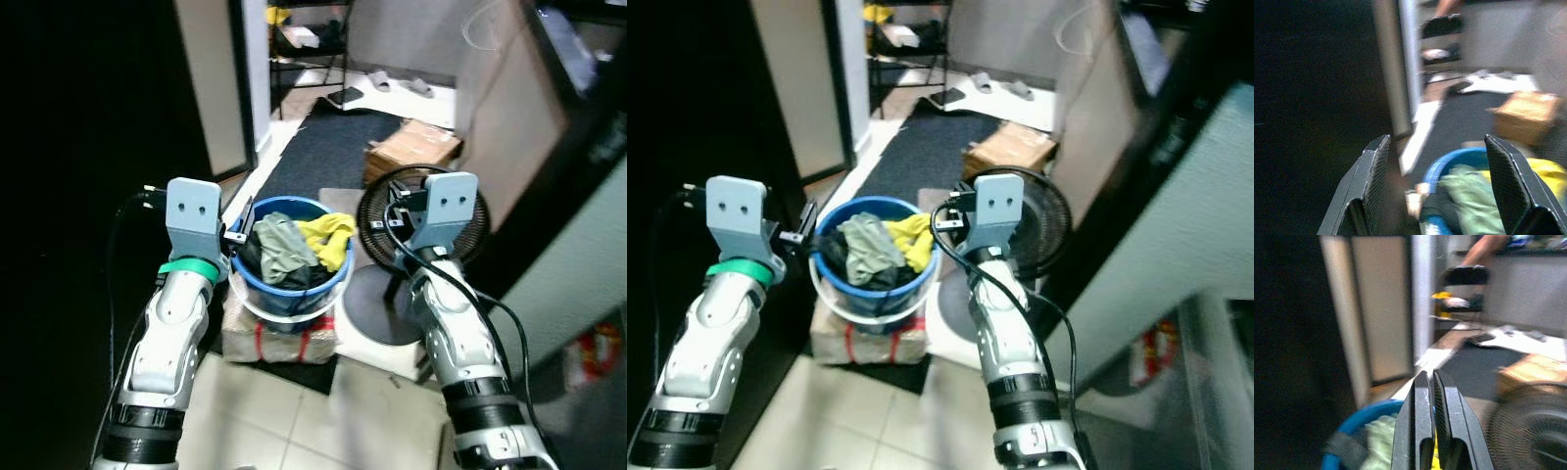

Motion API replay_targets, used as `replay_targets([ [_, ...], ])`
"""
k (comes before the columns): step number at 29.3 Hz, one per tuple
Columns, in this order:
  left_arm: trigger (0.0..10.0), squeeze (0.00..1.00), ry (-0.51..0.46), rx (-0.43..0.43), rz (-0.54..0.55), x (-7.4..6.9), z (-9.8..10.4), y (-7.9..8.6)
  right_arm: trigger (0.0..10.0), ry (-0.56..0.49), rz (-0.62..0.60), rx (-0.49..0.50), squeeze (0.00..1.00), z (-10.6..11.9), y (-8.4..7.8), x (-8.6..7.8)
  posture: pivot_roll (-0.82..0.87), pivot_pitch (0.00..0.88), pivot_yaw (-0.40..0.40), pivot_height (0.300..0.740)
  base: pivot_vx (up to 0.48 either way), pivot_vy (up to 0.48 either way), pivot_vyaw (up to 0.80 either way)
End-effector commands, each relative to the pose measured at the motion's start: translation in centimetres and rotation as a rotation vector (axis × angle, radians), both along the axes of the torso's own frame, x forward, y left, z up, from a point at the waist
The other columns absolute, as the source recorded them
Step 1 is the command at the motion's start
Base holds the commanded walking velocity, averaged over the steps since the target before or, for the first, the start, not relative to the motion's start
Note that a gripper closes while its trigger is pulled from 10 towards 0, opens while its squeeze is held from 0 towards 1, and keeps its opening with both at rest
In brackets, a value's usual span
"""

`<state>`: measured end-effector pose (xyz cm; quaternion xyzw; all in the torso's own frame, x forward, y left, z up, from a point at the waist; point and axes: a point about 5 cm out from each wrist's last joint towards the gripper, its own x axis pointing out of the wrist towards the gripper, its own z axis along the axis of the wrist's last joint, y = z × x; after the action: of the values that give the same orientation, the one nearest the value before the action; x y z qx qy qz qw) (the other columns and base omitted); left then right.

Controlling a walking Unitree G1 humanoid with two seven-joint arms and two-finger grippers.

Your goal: Clothes washing

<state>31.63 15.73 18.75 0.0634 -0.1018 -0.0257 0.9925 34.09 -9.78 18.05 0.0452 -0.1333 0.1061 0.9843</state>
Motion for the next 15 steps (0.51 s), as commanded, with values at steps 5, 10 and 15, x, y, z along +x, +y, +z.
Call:
replay_targets([
  [5, 10.0, 0.00, 0.004, 0.000, -0.008, -0.01, -0.17, -0.40, 10.0, 0.010, -0.021, 0.006, 0.00, -0.29, -0.74, -0.02, 0.05, 0.000, 0.010, 0.735, 0.438, 0.000, 0.00],
  [10, 10.0, 0.00, 0.003, 0.000, -0.007, -0.02, -0.16, -0.40, 10.0, 0.009, -0.021, 0.006, 0.00, -0.27, -0.76, -0.02, 0.05, 0.000, 0.010, 0.735, 0.434, 0.000, 0.00],
  [15, 10.0, 0.00, 0.004, -0.001, -0.007, -0.01, -0.17, -0.42, 10.0, 0.009, -0.022, 0.006, 0.00, -0.29, -0.77, -0.02, 0.05, 0.000, 0.010, 0.735, 0.433, 0.000, 0.00],
])
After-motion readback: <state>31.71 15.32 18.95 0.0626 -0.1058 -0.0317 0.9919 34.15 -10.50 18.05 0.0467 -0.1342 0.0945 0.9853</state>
